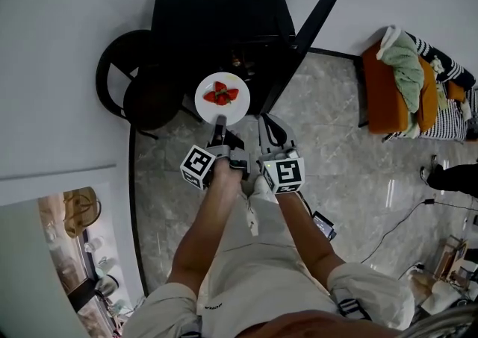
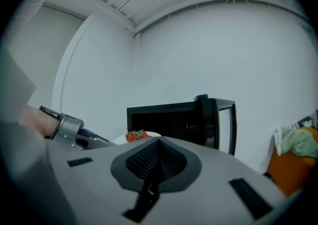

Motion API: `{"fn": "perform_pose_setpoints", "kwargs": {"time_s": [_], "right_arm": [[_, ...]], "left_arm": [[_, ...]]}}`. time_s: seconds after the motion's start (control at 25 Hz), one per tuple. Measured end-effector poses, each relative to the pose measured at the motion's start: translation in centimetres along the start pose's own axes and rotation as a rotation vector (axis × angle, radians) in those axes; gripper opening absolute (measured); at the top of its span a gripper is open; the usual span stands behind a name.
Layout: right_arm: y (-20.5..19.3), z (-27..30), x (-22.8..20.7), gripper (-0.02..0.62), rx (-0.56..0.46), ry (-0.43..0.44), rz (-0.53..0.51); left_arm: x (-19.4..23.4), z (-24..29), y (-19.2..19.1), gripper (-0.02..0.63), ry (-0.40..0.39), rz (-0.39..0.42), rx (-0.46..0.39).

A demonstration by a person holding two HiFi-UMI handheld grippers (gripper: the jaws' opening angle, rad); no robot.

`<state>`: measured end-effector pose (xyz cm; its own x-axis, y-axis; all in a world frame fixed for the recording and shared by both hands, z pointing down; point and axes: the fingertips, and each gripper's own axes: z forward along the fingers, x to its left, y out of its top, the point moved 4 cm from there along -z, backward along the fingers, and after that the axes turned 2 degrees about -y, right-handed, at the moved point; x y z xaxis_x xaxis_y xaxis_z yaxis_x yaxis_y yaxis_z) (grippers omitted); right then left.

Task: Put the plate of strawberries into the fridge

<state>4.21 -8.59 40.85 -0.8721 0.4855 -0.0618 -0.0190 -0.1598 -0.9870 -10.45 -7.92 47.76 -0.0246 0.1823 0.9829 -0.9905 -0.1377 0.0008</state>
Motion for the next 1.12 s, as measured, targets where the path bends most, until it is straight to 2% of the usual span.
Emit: {"fn": "perform_pose_setpoints", "kwargs": {"time_s": [0.36,0.56,0.72,0.96,1.12], "right_arm": [[-1.7,1.2,0.1,0.005,-0.008,-0.04,-0.023],[-3.0,1.1,-0.6,0.005,0.001,-0.077,-0.002],[-4.0,0.9,-0.6,0.005,0.011,-0.08,-0.026],[-5.4,0.6,-0.3,0.005,0.022,-0.09,-0.009],[-5.9,0.9,-0.1,0.005,0.015,-0.086,-0.006]], "left_arm": [[2.5,2.5,0.4,0.009,-0.004,0.0,0.014],[4.0,3.7,0.4,0.009,0.001,0.003,0.021],[5.3,5.3,0.5,0.009,0.004,0.016,0.044],[7.2,6.7,0.9,0.009,0.017,-0.012,0.014],[8.6,7.9,0.6,0.009,0.029,0.0,0.033]]}}
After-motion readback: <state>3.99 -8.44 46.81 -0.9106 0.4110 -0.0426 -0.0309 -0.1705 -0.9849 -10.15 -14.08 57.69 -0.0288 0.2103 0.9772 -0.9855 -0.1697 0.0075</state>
